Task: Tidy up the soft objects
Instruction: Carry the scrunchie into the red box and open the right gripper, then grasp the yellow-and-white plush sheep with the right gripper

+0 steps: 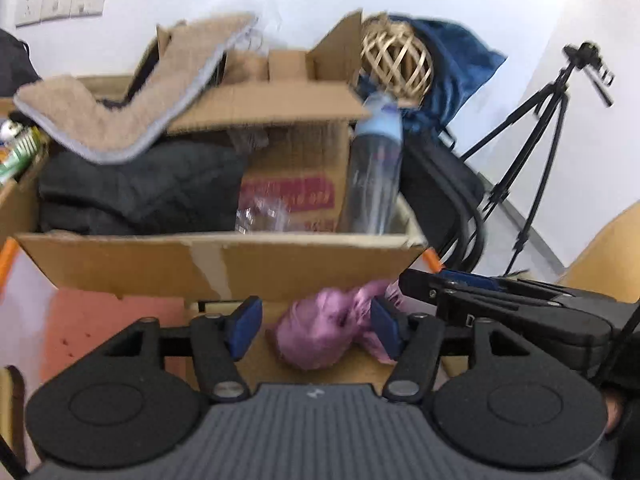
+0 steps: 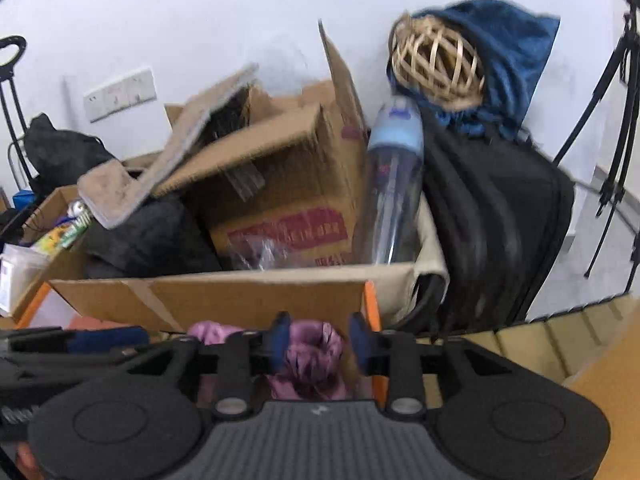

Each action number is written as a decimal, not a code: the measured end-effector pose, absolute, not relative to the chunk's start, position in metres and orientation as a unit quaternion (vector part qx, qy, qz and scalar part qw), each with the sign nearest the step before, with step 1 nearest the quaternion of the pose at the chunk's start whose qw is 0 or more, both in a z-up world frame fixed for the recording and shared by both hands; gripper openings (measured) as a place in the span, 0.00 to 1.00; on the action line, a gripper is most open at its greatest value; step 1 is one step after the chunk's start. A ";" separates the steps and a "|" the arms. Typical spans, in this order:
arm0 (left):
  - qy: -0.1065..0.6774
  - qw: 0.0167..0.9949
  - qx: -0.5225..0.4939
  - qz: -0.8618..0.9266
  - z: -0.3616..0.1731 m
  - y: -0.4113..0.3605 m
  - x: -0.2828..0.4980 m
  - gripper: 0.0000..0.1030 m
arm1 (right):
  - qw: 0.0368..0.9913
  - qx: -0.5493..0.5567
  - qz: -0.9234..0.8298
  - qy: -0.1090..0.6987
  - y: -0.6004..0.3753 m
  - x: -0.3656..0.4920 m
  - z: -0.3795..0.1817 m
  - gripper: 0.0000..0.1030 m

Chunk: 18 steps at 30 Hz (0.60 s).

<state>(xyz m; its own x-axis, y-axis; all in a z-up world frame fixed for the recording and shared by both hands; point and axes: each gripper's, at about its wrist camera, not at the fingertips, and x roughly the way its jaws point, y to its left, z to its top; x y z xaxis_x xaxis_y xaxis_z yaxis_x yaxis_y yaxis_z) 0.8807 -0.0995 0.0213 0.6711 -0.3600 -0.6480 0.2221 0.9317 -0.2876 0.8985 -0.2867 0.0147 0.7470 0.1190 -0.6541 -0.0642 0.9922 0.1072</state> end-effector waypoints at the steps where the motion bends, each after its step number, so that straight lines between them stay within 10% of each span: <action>1: 0.370 0.910 -0.090 -0.162 0.030 -0.098 0.875 0.62 | 0.937 0.036 0.049 0.345 -0.288 0.893 0.024 0.35; 18: 0.174 0.973 0.030 -0.151 0.170 -0.055 0.485 0.80 | 0.969 0.028 0.160 0.188 -0.305 0.558 0.177 0.71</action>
